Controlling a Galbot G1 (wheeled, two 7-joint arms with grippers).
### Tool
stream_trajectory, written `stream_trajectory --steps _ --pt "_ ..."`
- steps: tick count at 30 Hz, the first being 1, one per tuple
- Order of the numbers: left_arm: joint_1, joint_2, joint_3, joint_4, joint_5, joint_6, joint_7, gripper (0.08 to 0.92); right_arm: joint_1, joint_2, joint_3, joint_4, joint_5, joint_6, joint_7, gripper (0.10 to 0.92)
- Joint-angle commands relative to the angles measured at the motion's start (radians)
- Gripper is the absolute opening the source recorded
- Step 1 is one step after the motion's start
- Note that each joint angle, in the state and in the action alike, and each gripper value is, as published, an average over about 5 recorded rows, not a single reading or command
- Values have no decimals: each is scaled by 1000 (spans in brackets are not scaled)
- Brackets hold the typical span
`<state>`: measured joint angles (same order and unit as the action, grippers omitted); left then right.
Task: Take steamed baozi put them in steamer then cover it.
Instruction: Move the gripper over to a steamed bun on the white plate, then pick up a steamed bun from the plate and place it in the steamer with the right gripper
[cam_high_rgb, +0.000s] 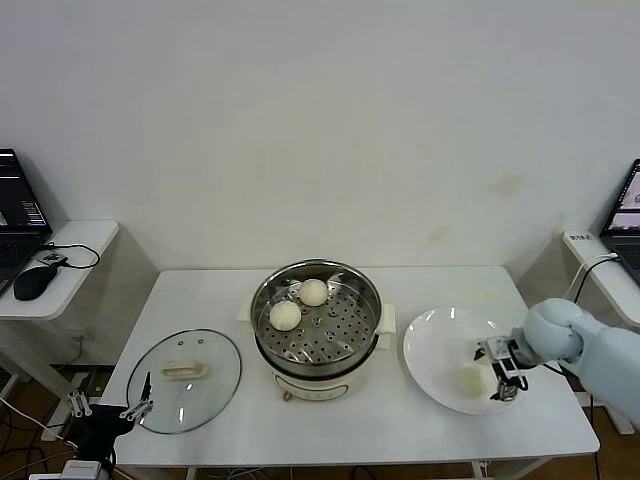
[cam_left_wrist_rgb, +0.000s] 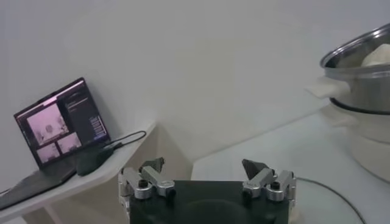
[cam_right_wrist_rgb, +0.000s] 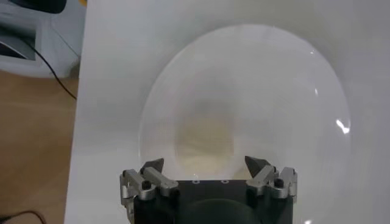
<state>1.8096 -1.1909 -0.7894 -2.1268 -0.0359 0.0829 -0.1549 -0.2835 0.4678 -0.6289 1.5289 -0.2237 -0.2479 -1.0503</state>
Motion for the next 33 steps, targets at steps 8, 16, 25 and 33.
stream_trajectory --steps 8,16,25,33 --pt "0 -5 -2 3 2 -1 0 823 -26 68 19 -72 -21 -6 8 739" --pt "4 -3 -5 0 2 -3 0 823 -20 66 16 -65 -18 -7 -9 642" --pt "6 -2 -4 -7 2 -3 -1 823 39 46 14 -47 10 -3 -34 589" --pt "1 2 0 -13 2 -3 -1 823 304 -7 -99 22 142 -21 -66 585"
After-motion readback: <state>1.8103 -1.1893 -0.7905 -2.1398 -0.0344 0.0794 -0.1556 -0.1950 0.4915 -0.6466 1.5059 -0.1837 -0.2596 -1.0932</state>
